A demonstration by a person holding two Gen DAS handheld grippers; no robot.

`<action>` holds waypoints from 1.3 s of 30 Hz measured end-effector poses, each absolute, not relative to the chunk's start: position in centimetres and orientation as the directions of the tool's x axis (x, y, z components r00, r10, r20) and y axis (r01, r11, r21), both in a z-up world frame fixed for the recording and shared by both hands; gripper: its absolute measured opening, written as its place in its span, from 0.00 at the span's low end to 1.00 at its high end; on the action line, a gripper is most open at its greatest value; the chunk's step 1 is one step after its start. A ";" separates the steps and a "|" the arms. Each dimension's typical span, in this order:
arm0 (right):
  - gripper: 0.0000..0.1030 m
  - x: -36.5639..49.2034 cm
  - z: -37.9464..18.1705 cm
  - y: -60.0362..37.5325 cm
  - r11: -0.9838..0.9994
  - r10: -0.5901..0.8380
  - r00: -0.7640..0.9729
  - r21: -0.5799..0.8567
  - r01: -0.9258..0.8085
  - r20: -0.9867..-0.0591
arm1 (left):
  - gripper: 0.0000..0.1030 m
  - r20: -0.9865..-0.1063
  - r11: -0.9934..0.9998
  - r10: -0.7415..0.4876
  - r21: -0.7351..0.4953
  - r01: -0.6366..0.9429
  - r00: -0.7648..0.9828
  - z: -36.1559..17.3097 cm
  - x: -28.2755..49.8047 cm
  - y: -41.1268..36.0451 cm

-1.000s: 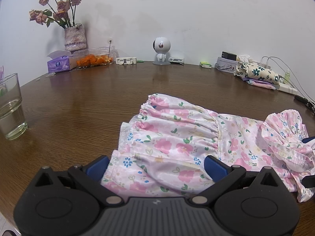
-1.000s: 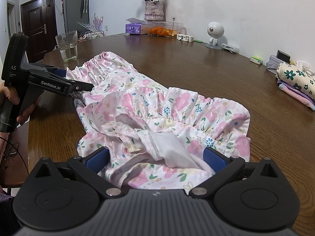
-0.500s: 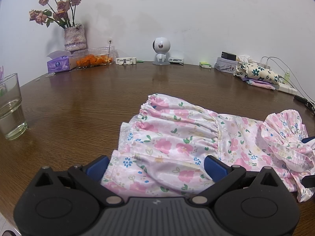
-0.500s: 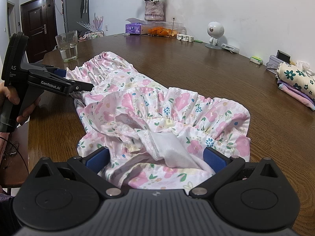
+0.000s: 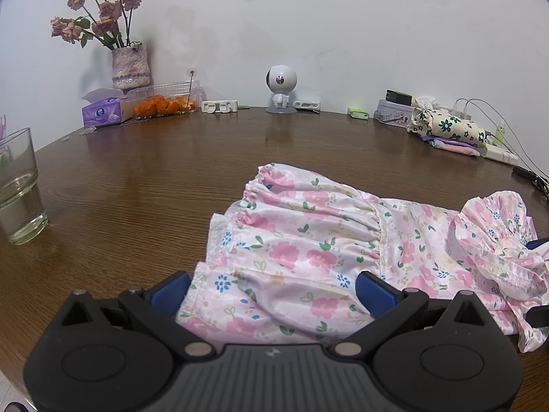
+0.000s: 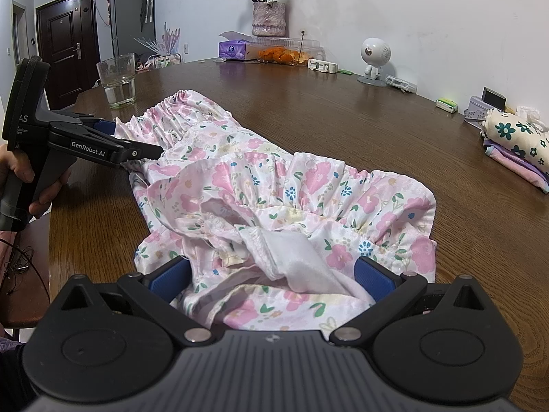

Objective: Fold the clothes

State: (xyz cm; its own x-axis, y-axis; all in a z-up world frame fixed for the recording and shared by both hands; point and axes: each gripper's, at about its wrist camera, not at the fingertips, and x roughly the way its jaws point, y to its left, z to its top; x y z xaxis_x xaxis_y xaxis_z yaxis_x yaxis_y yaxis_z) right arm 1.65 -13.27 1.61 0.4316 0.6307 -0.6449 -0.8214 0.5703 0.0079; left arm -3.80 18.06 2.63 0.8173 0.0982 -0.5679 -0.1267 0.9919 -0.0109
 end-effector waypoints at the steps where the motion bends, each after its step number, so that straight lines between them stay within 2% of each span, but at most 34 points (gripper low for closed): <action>1: 0.99 1.6 1.6 -13.3 0.570 0.631 0.432 0.008 -0.821 -0.645 | 1.00 -0.568 0.992 0.098 -0.011 -0.127 0.817 2.6 -3.8 18.1; 17: 0.99 1.4 1.5 -12.8 0.602 0.613 0.459 0.003 -0.799 -0.643 | 1.00 -0.559 0.990 0.093 -0.035 -0.136 0.824 2.7 -4.2 18.3; 22: 0.99 1.4 1.4 -12.7 0.615 0.606 0.470 0.004 -0.788 -0.643 | 1.00 -0.545 0.985 0.059 -0.102 -0.136 0.837 2.9 -4.8 19.3; 30: 0.99 1.5 1.2 -12.8 0.615 0.606 0.470 0.003 -0.789 -0.642 | 1.00 -0.572 0.961 0.027 -0.211 -0.178 0.820 3.9 -5.3 22.2; 33: 0.99 1.5 1.2 -12.9 0.615 0.607 0.470 0.004 -0.789 -0.641 | 0.92 -0.571 0.970 0.009 -0.195 -0.147 0.821 4.0 -5.2 21.8; 36: 0.99 1.6 1.2 -12.6 0.611 0.609 0.467 0.004 -0.791 -0.641 | 0.80 -0.568 0.982 0.000 -0.156 -0.108 0.823 4.0 -5.1 20.8; 38: 0.99 1.7 1.3 -12.5 0.608 0.606 0.462 0.002 -0.794 -0.647 | 0.60 -0.561 0.987 0.002 -0.134 -0.092 0.828 3.9 -5.0 20.3; 39: 1.00 1.7 1.3 -12.4 0.605 0.604 0.458 0.000 -0.797 -0.652 | 0.53 -0.558 0.988 -0.003 -0.131 -0.084 0.830 3.9 -5.0 20.2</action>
